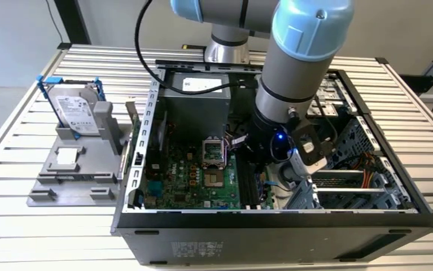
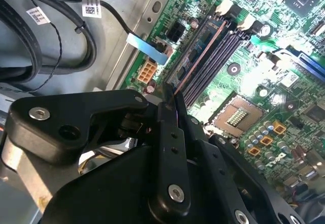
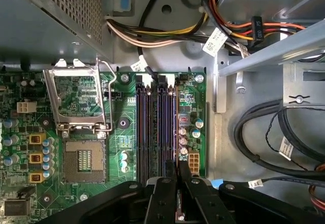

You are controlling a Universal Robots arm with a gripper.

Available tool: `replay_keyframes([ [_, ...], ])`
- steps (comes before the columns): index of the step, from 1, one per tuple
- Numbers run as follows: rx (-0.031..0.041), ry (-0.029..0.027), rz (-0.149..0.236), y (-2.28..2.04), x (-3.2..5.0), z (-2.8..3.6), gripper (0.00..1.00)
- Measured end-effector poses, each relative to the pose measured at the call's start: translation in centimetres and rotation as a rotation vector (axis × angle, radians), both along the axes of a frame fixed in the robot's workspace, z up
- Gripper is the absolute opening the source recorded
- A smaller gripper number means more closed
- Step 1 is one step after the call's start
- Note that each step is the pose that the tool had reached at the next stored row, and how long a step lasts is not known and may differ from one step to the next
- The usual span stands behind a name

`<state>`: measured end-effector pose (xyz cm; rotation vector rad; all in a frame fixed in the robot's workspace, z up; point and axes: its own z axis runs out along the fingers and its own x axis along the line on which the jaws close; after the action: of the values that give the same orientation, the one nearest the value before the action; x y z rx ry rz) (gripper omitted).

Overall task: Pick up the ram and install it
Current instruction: 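Insert the ram into the slot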

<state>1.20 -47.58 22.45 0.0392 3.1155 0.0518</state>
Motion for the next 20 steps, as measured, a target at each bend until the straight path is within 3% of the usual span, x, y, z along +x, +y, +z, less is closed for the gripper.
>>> replay_keyframes([
  [8,-0.0006,0.0016,0.001,-0.01,0.00,-0.34,0.00],
  [20,-0.0001,0.0015,0.001,-0.01,-0.02,0.01,0.00],
])
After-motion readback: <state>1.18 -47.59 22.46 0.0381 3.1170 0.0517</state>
